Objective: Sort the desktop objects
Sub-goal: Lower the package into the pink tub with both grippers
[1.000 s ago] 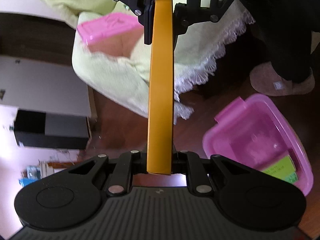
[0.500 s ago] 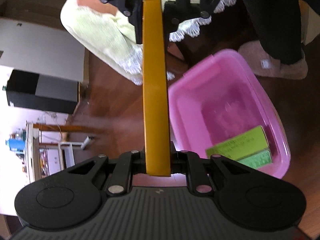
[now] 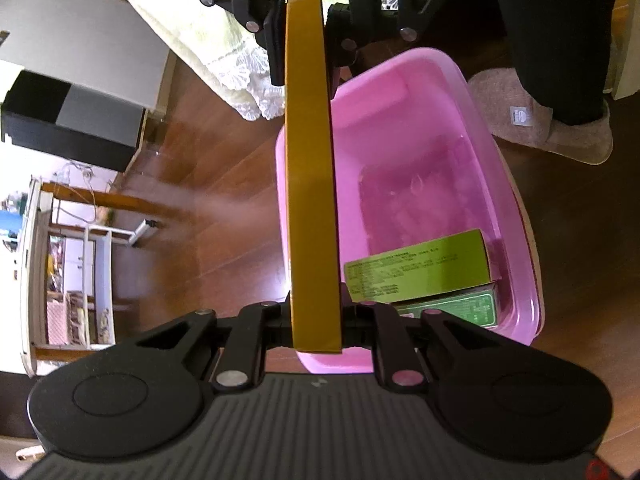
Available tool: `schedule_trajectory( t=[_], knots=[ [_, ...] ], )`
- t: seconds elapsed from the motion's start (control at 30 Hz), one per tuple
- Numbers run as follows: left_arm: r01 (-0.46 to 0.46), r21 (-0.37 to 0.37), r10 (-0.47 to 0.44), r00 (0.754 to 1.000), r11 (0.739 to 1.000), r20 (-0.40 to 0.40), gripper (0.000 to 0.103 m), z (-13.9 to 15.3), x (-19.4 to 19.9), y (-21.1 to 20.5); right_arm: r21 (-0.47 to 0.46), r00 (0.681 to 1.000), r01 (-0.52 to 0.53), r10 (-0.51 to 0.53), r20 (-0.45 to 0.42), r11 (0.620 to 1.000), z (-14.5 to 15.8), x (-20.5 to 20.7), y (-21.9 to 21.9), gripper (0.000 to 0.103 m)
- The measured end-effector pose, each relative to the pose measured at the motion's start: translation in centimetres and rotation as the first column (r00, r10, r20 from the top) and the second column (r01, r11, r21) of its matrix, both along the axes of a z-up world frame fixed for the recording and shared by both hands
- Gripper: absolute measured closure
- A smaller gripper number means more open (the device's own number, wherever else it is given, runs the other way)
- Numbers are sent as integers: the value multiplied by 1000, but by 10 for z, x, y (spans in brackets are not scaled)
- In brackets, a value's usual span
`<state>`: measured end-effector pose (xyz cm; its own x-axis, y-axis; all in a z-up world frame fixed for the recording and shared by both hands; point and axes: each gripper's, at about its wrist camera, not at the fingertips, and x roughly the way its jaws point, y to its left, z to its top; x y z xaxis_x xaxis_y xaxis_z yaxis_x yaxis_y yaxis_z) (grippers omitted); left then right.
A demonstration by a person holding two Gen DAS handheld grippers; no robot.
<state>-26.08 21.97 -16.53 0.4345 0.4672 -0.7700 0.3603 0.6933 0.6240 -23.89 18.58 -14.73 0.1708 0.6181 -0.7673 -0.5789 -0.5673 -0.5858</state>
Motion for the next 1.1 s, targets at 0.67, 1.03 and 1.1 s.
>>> schedule_trajectory(
  t=[0.67,1.03,1.1],
  knots=[
    [-114,-93,114,994,989,-6,87,-16,0,36,-49,1000,-10,9,-28,999,-22,9,40,83],
    [-144,-111,142,989,983,-27,86,-27,1,45,-68,999,3,-6,-46,998,-35,13,53,81],
    [-150,-119,147,989,982,-31,86,-29,2,46,-71,999,5,-9,-48,997,-37,14,54,81]
  ],
)
